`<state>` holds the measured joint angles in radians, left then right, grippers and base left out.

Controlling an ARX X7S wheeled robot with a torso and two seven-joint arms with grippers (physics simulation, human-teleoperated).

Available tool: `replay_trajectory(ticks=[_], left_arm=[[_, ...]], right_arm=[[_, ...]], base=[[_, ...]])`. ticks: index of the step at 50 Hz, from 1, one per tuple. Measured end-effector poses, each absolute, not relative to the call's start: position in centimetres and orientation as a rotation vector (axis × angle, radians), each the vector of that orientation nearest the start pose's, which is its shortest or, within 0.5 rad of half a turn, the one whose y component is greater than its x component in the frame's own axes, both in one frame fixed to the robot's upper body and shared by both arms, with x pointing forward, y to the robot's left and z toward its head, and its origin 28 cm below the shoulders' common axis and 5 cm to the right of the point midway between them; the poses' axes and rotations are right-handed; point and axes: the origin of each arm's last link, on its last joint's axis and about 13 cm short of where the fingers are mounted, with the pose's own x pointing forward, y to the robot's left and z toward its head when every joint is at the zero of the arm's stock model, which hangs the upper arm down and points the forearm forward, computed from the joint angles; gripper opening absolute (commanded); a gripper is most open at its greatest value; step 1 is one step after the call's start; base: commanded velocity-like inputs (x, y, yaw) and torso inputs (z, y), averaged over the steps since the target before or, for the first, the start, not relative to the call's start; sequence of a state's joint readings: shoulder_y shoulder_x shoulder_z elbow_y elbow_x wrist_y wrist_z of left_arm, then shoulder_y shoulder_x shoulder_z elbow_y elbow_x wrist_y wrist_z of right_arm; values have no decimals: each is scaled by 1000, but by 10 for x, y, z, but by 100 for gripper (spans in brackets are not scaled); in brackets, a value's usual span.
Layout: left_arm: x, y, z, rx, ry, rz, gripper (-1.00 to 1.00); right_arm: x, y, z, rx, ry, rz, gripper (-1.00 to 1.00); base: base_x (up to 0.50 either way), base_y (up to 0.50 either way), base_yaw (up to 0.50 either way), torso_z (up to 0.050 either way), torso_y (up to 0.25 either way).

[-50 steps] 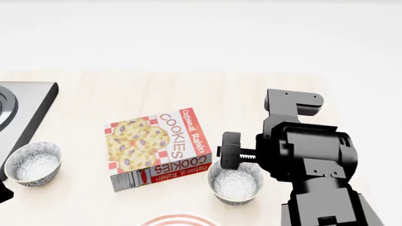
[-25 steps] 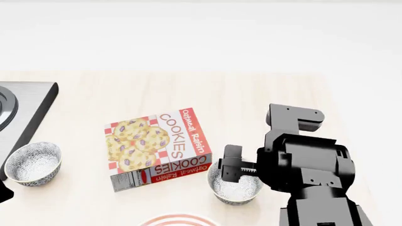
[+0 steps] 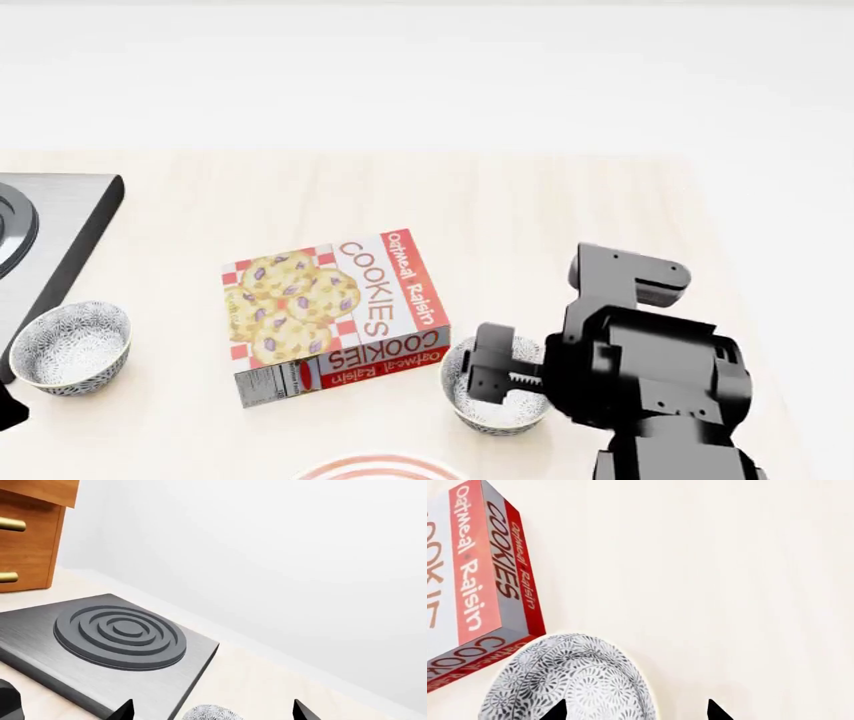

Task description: Pick the akita bowl next to the plate and place it on the plate.

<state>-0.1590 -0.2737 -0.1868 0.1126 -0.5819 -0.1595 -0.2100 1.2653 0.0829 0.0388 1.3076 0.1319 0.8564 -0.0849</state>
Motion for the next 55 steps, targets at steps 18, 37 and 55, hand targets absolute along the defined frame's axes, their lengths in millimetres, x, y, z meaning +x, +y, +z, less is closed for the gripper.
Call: replay_trajectory(ticks=[18, 37, 55], left_arm=[[244, 293, 83, -326, -147, 283, 100], [244, 293, 83, -324, -148, 283, 100], [244, 293, 82, -321, -148, 281, 100]], right_arm=[[383, -121, 117, 237, 907, 65, 100], [381, -121, 113, 233, 907, 57, -100], [390, -126, 126, 167, 738, 46, -100]], base=[[0, 0, 0, 0, 0], [0, 0, 0, 0, 0], [0, 0, 0, 0, 0]])
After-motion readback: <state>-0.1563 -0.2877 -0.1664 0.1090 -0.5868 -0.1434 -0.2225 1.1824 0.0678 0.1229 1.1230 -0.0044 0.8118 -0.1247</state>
